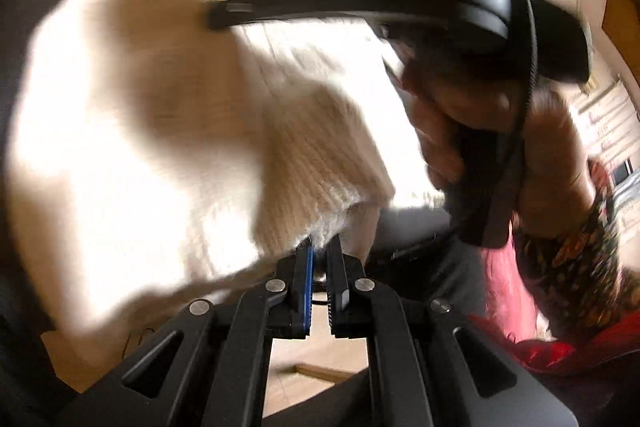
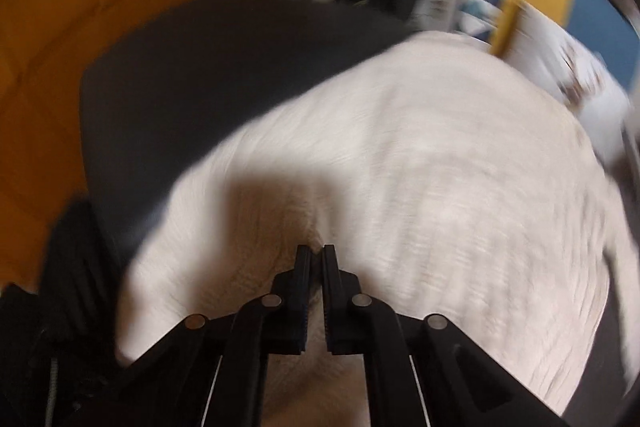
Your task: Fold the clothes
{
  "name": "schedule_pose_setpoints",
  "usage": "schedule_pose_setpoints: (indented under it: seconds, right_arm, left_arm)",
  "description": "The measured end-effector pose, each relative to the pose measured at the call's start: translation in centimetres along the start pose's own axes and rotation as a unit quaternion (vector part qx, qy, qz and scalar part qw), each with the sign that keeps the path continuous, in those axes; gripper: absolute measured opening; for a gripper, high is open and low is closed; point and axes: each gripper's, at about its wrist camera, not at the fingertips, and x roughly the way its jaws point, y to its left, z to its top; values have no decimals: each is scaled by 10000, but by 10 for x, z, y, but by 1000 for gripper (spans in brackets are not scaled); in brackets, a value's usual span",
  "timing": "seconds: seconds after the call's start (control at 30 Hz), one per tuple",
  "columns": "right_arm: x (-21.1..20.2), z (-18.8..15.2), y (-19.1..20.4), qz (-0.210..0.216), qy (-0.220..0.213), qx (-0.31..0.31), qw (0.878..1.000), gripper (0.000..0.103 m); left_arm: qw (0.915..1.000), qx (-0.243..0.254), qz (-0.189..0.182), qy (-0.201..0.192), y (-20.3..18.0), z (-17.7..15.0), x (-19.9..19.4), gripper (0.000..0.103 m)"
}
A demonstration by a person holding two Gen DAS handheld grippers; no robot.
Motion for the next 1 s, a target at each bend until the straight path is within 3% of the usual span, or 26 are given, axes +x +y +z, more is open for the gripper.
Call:
schedule_pose_setpoints:
  seconds: [0.23, 0.33, 0.43, 0.5, 0.57, 0.63, 0.67, 0.83, 1.0]
  right_arm:
    - [-47, -5, -89, 72, -598, 1396, 9884, 2]
    - [-55, -12, -113, -299, -598, 1610, 9847, 0]
    - [-56, -28, -128, -216, -501, 1808, 9820, 0]
    - [-54, -38, -133, -97, -408, 1869, 9815, 3]
    - [-48, -44, -122, 100, -469, 1729, 9838, 4]
    - [-41, -47, -110, 141, -494, 1547, 9866, 21]
    - [-38, -50, -110, 19, -418, 1478, 9881, 24]
    - [-26, -63, -110, -590, -37, 1129, 9919, 23]
    - [-17, -75, -116, -1178, 301, 876, 9887, 23]
  left_arm:
    - [9954, -677, 4, -672, 27, 20, -38, 5]
    - [9921, -809, 61, -954, 31, 25, -59, 5]
    - [9885, -860, 110, -1235, 33, 29, -95, 5]
    - [9874, -790, 180, -1360, 32, 38, -95, 5]
    - [9874, -661, 335, -1398, 25, 49, -90, 5]
    - [9880, -637, 355, -1363, 18, 55, -83, 5]
    - [9880, -627, 378, -1360, 17, 53, -87, 5]
    - [9836, -777, 503, -1549, 26, 44, -97, 5]
    - [9686, -1262, 679, -2034, 56, 46, -124, 4]
